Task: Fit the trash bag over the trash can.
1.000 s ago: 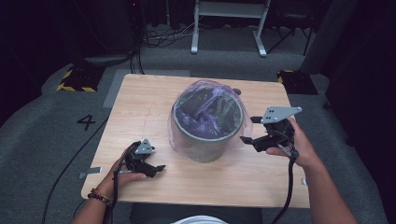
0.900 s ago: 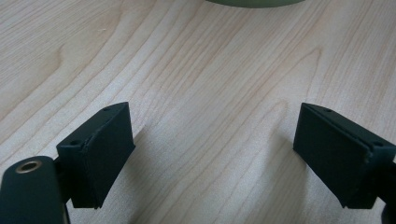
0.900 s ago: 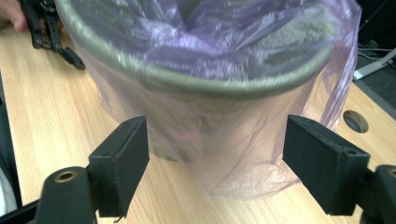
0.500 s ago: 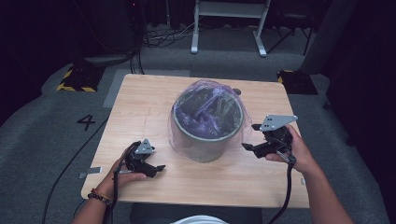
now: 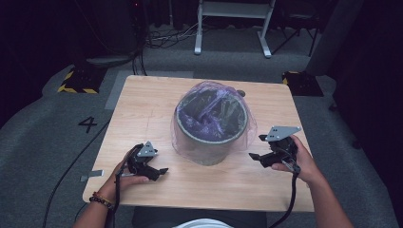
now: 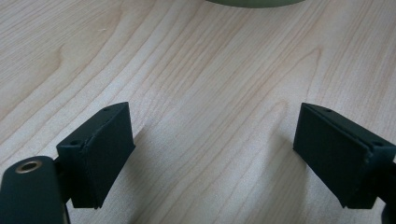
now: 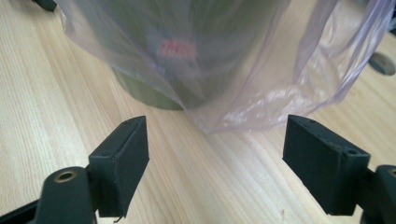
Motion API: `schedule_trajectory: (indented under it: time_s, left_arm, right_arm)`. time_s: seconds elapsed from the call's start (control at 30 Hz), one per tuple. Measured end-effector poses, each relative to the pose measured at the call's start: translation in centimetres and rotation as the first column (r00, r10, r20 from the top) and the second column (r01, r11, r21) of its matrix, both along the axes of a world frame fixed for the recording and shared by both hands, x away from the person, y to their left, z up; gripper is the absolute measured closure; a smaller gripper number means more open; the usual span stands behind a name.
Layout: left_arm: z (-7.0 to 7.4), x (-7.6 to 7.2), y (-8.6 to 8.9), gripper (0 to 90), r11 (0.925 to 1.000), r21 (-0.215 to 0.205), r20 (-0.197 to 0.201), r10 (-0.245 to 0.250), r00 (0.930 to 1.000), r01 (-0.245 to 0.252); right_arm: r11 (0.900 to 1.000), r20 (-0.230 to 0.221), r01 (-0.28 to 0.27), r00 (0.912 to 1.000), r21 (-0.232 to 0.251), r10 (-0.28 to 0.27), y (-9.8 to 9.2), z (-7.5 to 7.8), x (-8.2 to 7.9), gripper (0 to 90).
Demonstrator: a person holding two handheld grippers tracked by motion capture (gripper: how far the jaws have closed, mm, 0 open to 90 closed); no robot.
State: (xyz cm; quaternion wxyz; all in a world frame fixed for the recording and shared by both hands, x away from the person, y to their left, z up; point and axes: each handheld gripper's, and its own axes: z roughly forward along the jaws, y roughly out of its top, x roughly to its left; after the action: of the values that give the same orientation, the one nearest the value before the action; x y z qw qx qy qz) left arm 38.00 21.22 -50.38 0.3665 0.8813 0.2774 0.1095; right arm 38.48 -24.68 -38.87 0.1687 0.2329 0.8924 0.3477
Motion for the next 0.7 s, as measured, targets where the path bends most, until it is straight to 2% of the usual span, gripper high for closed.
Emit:
schedule_trajectory:
  time_s: [0.17, 0.33, 0.7]
  left_arm:
    - [0.0, 0.0, 0.0, 12.0, 1.0, 0.0, 0.0, 0.0, 1.0, 0.0]
    - [0.0, 0.0, 0.0, 11.9, 1.0, 0.0, 0.0, 0.0, 1.0, 0.0]
    - [0.0, 0.0, 0.0, 11.9, 1.0, 0.0, 0.0, 0.0, 1.0, 0.0]
  right_arm:
    - [1.0, -0.012, 0.01, 0.9999, -0.004, -0.01, -0.5, -1.1, 0.0, 22.8]
    - [1.0, -0.033, 0.025, 0.9992, 0.019, -0.024, -1.1, -2.1, 0.0, 22.9]
    - [0.998, -0.053, 0.055, 0.9971, 0.01, -0.055, -2.3, -3.6, 0.0, 23.0]
